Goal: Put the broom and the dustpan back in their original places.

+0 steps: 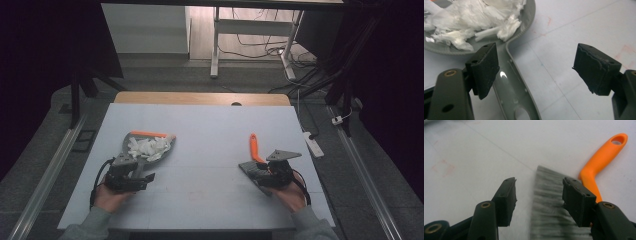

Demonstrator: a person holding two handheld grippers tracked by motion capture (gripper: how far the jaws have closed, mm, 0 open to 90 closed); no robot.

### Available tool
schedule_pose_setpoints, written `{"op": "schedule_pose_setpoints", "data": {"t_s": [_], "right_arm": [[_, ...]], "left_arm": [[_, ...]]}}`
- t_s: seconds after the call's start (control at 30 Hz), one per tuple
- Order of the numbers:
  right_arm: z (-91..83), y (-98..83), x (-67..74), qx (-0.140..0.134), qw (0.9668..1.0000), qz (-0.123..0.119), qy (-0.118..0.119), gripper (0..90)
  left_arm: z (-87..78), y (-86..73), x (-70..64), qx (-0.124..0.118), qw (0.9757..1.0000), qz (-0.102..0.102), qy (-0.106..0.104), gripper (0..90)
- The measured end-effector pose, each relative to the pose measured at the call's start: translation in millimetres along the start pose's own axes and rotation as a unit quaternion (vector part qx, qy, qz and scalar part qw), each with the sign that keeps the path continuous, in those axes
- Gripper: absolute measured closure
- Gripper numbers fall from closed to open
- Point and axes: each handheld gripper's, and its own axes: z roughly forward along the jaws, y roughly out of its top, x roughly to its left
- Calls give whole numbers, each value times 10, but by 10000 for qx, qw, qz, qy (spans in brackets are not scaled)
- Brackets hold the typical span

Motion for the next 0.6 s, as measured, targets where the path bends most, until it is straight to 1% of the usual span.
{"op": "schedule_pose_setpoints", "data": {"t_s": [0.17, 0.27, 0.43, 0.6], "right_arm": [[-92, -106, -3, -78, 9999, -95, -62, 447], [-119, -141, -31, -145, 9998, -62, -86, 449], [-130, -145, -53, -216, 9997, -86, -61, 452], [-152, -141, -55, -315, 9995, -70, -27, 453]], "left_arm": [[-42, -45, -5, -25, 10000, 24, -71, 218], [-52, -43, -31, -43, 9999, 53, -93, 220], [-46, -43, -45, -6, 9999, 82, -101, 220], [-50, -43, -38, -8, 9999, 58, -118, 220]]}}
